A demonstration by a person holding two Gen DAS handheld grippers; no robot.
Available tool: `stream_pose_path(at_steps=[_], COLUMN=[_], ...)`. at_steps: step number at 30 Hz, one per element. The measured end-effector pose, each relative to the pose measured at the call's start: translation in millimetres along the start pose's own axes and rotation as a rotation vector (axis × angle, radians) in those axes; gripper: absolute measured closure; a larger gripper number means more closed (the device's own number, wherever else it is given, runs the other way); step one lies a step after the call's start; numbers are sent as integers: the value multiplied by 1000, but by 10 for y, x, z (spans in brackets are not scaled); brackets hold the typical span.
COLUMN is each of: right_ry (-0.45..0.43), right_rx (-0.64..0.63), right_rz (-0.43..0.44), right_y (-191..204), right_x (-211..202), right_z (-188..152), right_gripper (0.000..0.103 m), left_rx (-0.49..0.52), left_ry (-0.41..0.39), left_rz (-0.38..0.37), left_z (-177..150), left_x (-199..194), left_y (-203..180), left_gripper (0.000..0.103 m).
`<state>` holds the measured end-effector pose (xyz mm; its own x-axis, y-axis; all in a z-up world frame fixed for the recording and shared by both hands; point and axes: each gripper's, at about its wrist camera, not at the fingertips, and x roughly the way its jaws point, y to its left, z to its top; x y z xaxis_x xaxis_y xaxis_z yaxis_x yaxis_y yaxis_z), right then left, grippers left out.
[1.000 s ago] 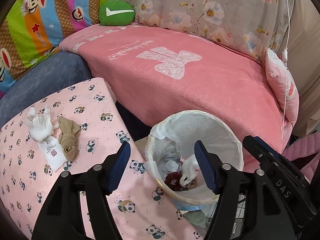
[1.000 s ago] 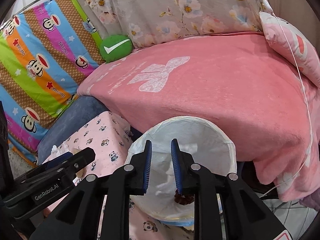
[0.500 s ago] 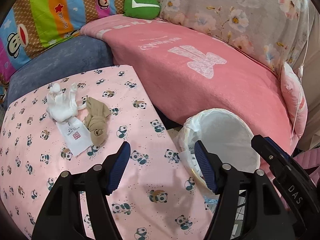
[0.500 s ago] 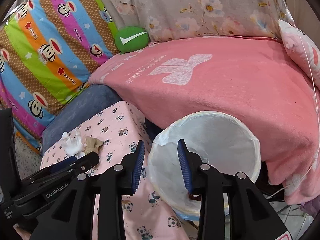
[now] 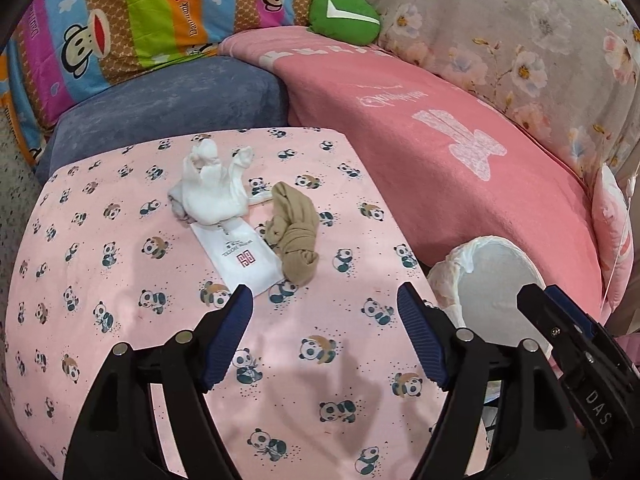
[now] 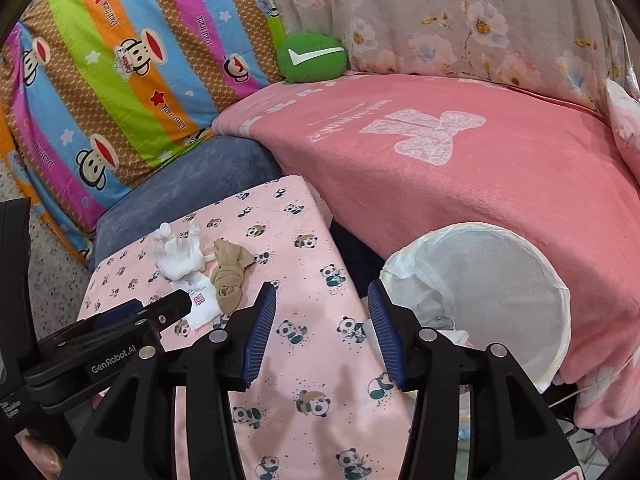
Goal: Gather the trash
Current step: 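Return both grippers to the pile, bringing the right gripper to the beige knotted sock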
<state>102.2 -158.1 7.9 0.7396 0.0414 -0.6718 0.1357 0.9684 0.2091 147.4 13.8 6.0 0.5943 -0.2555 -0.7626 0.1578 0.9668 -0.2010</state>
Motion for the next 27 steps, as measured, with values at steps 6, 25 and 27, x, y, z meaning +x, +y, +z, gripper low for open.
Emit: stream_pose_path(at_steps=[6,25,27], right_ry=[32,154,158], right_rx=[-48,-90,-90], right_rz=[19,72,70], right_y=[355,1072,1103], right_x=[185,1019,1097], right_z=[1,-14,-11], right_gripper=[52,46,44], left_rx=[-77,-218,-225], left_ry=[1,41,48], left_rz=[34,104,106], left_z=[-7,2,10], left_x=[15,282,330], left_y=[420,1361,1405], left_gripper=[28,28,28])
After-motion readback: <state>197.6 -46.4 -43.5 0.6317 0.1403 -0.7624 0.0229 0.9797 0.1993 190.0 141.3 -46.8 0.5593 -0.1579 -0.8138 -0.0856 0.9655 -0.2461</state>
